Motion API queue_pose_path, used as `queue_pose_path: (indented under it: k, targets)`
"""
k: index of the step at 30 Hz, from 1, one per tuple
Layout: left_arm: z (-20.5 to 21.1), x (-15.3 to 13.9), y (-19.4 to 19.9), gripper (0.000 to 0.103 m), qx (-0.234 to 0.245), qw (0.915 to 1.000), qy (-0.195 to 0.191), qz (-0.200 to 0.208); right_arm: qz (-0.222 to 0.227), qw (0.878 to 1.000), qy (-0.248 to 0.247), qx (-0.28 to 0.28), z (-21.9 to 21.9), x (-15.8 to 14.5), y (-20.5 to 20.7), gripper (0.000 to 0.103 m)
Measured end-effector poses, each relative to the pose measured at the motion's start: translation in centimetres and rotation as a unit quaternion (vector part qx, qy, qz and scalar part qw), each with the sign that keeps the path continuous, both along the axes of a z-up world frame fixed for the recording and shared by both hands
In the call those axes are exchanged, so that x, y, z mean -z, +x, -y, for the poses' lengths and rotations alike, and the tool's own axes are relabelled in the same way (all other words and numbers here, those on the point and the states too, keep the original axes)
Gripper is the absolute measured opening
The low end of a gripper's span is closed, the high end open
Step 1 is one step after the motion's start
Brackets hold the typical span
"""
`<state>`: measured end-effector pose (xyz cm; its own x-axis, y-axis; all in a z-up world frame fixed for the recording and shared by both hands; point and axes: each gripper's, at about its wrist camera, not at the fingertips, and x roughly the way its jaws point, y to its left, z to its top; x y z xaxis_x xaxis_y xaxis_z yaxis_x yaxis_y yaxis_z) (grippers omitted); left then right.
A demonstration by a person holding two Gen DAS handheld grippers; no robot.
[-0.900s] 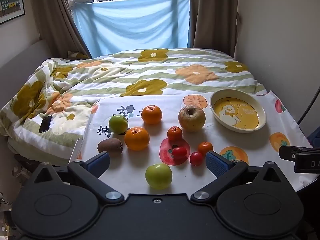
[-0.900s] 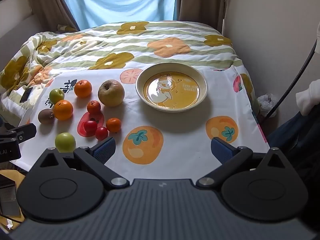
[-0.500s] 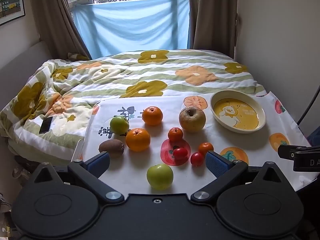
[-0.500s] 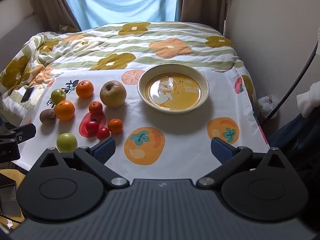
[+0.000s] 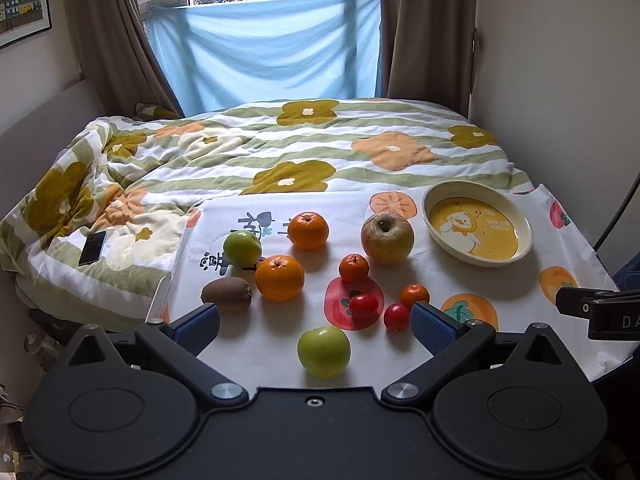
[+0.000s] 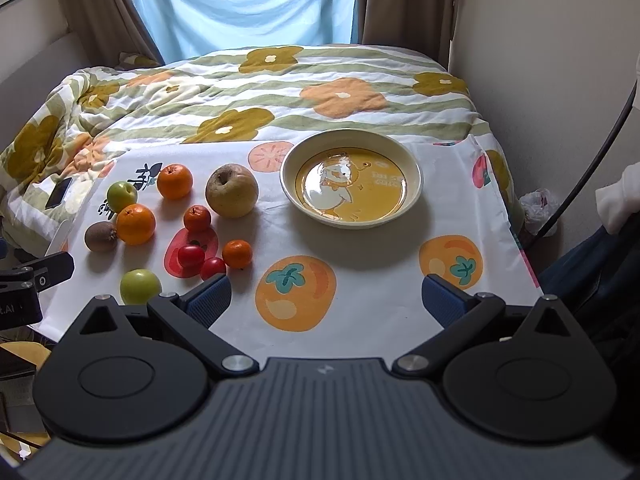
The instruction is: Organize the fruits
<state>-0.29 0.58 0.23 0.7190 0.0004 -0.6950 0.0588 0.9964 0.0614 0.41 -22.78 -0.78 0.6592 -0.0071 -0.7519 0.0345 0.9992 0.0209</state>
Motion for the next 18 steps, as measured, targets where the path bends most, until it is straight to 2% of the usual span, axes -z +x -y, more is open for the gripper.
queue_pose_path:
  k: [18]
  targets:
    - [0.13, -0.31, -0.03, 0.103, 0.002, 1.0, 0.002, 0.001, -0.001, 1.0, 0.001, -0.003, -0.32, -0.22, -0.09, 0.103]
